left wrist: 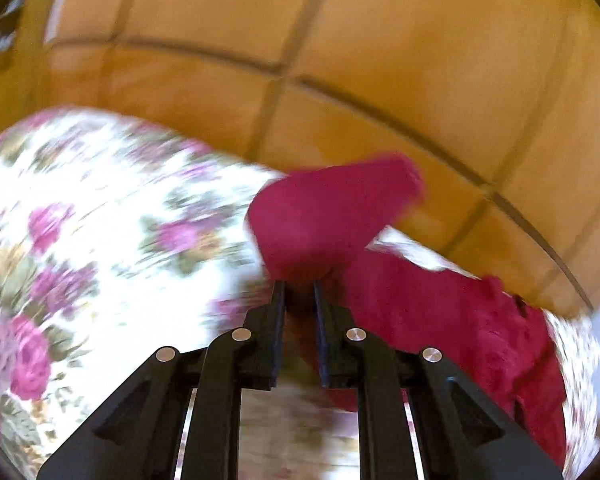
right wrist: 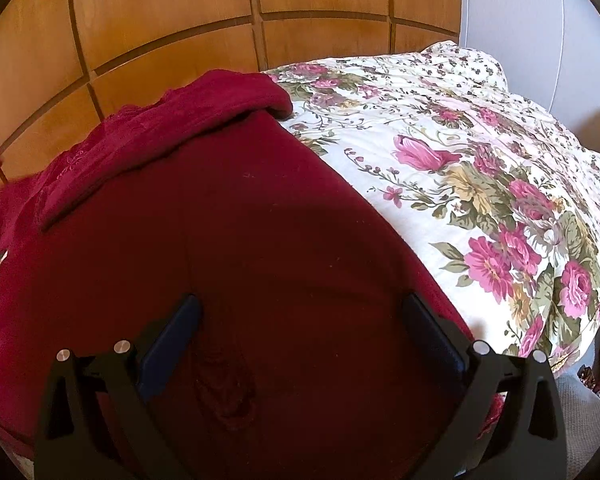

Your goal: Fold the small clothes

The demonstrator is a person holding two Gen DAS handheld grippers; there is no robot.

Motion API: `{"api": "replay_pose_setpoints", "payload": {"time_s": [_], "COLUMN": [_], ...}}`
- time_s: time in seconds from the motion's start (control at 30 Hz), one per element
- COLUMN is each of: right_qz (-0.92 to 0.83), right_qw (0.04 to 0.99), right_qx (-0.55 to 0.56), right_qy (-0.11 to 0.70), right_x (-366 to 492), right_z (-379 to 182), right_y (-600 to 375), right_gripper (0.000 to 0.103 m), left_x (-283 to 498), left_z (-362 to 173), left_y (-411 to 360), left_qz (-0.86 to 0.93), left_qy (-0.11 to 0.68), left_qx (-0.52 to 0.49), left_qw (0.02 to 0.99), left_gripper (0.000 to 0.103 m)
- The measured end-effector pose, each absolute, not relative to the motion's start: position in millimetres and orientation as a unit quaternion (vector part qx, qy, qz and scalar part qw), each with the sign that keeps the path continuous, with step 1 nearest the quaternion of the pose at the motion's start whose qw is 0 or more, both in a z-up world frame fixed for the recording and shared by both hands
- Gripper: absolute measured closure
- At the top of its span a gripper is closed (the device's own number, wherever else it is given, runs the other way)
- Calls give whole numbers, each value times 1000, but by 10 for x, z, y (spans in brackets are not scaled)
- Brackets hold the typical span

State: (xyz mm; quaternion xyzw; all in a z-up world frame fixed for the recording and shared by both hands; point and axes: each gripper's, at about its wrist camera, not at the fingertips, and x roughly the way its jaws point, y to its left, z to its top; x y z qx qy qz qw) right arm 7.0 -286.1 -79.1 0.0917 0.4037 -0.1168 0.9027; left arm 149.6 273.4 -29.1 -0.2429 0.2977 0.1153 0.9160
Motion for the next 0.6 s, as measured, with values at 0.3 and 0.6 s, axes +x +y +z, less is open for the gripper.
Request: {"api": "replay_pose_setpoints", "payload": {"time_s": [0.3, 0.6], "right_qz": [-119, -121], "right_qw": [904, 907], "right_qx": [89, 69], "right_qy": [400, 398], "right_x": [59, 42], "right_z": [-804, -781], "right_y": [-2853, -2811], "right_gripper": [2, 2], "left_x": [1055, 808], "left_z": [-677, -369], "left_y": [3201, 1820], "left_qz": [227, 33], "left_qy": [307, 284], "left_qx": [-310, -240], "left_qw": [870, 928], "left_gripper": [50, 13]}}
